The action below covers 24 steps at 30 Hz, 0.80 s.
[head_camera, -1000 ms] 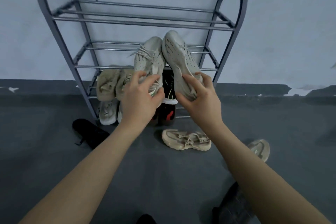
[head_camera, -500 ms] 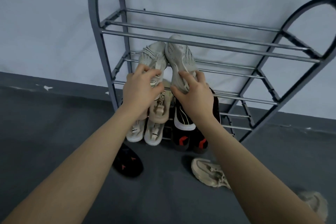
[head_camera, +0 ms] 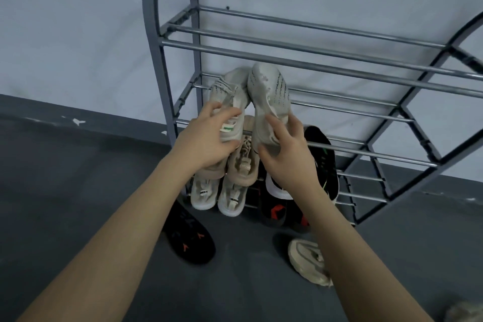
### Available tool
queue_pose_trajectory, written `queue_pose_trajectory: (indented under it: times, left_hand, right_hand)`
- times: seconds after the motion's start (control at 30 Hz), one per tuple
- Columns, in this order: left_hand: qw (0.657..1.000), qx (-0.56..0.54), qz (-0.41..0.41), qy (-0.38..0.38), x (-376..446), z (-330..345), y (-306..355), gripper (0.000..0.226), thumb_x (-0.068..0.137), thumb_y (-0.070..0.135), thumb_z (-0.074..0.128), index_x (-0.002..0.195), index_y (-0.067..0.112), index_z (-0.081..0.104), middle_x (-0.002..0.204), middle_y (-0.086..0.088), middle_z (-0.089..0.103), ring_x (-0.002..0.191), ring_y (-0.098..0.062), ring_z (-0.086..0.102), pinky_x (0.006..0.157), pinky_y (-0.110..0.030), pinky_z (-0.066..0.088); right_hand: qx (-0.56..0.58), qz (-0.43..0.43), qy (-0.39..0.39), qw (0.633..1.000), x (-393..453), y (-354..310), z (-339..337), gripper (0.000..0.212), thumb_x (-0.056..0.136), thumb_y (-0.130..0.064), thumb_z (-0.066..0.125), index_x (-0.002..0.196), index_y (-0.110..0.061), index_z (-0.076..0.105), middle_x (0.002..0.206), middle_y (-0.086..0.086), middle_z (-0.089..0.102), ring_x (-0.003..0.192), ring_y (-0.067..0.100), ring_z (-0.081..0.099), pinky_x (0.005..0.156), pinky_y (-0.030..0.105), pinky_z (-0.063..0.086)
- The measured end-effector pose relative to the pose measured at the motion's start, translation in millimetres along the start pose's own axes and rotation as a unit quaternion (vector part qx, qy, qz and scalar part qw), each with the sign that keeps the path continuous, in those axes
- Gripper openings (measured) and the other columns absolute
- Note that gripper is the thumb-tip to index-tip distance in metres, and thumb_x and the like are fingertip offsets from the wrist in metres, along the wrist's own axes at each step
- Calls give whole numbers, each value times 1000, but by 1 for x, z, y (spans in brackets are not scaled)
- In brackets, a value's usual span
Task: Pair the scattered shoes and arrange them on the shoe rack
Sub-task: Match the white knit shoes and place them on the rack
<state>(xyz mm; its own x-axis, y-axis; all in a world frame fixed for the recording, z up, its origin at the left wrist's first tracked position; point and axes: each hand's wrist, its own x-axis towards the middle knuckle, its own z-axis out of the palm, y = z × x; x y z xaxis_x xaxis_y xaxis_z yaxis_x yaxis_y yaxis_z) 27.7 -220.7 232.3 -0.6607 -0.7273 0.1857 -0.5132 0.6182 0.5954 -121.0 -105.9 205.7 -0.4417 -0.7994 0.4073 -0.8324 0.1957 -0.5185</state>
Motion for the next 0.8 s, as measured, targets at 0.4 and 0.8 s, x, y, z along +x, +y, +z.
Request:
queue_pose_trajectory:
  times: [0.4, 0.8]
  left_hand:
    - [984, -50, 46, 162, 1, 1, -9, 37, 81, 18, 69, 118, 20, 64, 129, 2, 53, 118, -28, 50, 99, -43, 41]
    - [994, 40, 49, 86, 11, 1, -17, 39, 86, 26, 62, 124, 26, 55, 137, 3, 41, 117, -31, 48, 90, -44, 44]
  right_hand:
    - [5, -18, 57, 998, 14, -20, 15, 41, 89, -40, 57, 126, -23, 54, 134, 8, 47, 105, 33, 57, 74, 45, 53]
    - [-52, -29, 85, 995, 19, -22, 29, 35, 85, -36, 59, 113, -17, 63, 120, 14, 56, 94, 42, 60, 76, 49, 46]
